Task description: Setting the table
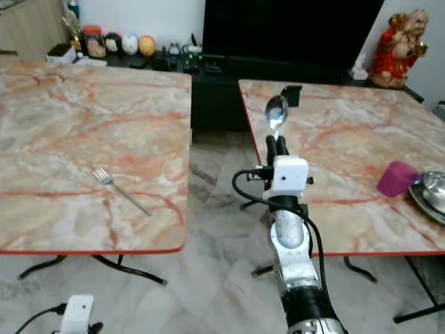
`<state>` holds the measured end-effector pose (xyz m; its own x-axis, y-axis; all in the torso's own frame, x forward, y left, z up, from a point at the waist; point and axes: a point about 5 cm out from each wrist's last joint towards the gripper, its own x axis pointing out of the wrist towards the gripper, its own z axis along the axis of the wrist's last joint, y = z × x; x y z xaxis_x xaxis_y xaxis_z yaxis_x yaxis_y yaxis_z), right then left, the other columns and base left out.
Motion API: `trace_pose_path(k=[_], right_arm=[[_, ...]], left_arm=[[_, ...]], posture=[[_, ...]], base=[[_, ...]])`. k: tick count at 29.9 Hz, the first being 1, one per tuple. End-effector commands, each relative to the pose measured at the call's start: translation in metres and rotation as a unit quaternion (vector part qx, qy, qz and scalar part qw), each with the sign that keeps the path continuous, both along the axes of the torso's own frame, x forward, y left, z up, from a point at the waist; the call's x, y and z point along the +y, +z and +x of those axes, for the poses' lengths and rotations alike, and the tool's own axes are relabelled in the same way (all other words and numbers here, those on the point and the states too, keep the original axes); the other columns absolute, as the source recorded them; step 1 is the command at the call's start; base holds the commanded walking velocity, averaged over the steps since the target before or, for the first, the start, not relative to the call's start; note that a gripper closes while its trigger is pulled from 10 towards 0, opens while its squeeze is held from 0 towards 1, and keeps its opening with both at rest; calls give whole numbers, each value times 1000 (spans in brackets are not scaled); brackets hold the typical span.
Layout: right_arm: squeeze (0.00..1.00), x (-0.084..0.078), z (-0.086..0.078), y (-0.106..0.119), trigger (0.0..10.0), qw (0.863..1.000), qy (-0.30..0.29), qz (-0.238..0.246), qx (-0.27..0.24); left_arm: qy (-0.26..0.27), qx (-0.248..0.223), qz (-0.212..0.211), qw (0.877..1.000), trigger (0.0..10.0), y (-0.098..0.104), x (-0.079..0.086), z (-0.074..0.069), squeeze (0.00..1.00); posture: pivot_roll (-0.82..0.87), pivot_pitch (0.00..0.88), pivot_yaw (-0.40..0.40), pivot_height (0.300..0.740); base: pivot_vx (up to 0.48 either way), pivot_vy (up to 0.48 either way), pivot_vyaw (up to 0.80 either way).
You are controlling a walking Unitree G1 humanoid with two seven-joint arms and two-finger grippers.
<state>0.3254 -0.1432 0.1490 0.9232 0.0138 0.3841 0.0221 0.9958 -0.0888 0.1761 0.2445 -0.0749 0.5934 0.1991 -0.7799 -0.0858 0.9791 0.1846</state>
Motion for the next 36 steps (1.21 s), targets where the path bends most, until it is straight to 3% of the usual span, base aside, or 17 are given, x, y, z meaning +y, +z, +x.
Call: trace_pose_path(k=[1, 9, 12, 22, 36], right_arm=[[0, -9, -2, 0, 10000, 1000, -17, -5, -2], [0, -8, -3, 1, 10000, 999, -22, -26, -5], [0, -11, -4, 2, 10000, 999, -27, -23, -11], [0, -12, -4, 2, 10000, 999, -31, -10, -8], [0, -17, -3, 3, 10000, 999, -40, -10, -8]], left_arm=[[-10, 9, -12, 1000, 10000, -5, -11, -3, 0], [-11, 14, -9, 1000, 10000, -5, -4, -8, 0], [-11, 16, -6, 1000, 10000, -4, 1, -9, 0], [-18, 14, -11, 1000, 10000, -5, -10, -4, 0], [-14, 17, -13, 1000, 10000, -7, -12, -7, 0]], posture=[[122, 0, -66, 740], [115, 0, -60, 740], [111, 0, -56, 740], [112, 0, -55, 740], [107, 0, -60, 740]], base=[[0, -480, 0], [0, -480, 0], [0, -480, 794], [0, -480, 79], [0, -34, 0]])
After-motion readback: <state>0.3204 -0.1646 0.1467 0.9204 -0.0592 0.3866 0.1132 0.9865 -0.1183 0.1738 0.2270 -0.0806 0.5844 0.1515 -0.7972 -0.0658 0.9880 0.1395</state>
